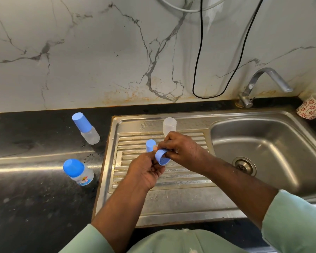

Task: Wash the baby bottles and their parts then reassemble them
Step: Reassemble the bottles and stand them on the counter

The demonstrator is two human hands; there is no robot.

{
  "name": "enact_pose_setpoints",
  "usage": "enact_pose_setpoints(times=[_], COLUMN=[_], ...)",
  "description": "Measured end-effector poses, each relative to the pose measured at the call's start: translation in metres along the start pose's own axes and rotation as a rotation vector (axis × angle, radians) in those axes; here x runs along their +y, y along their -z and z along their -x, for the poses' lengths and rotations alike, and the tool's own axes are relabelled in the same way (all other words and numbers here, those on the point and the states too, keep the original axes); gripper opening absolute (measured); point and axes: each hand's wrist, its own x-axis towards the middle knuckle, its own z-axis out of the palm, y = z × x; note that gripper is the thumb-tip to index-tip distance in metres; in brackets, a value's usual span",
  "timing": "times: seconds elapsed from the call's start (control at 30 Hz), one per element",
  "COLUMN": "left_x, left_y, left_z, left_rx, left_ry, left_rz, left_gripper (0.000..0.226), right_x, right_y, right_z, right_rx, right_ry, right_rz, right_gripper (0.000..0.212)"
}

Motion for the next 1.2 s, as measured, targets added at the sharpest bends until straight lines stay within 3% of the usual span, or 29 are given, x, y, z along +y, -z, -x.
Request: enact_pose_setpoints(times=[0.2,0.37,0.5,0.6,0.83,1.03,1.2], left_x=[-0.006,0.007,0.012,0.01,-0.001,0.003,0.002], left_y=[-0.002,0.008,0.011,0.005,-0.014,-0.022,-0.03], left_z=[0.0,0.006,0.007,0.006,-0.014,-0.019,-0.021], left_rx=[0.075,-0.113,-0.233,-0.204,-0.054,-0.091,-0.104], left_ry=[-0.106,0.077,0.146,0.127,-0.005,0.134,0.175], left_rz=[0.072,0.078,0.111,0.145,0.113,-0.092,-0.143], left_gripper=[0.015,0.015,0.023,0.009,0.003,0.023,0.028], right_x=[-0.002,-0.005,-0.008,-0.008,0.003,0.022,0.026], right_y=[-0.005,-0.007,-0.005,-0.006,-0.015,-0.006,0.003], right_z=[-0.003,-0.001,-0.004,-0.002,0.012,0.015,0.012], right_rx=[-0.022,0.055,0.185,0.21,0.226,0.194,0.095], right_ry=[-0.055,-0.103,-0.172,-0.177,-0.234,-0.143,-0.154], right_rz=[0.025,-0.073,-0.22,-0.23,-0.293,-0.199,-0.269], right_gripper=[0.028,0.031,0.017,0.009,0.02,0.025,0.021])
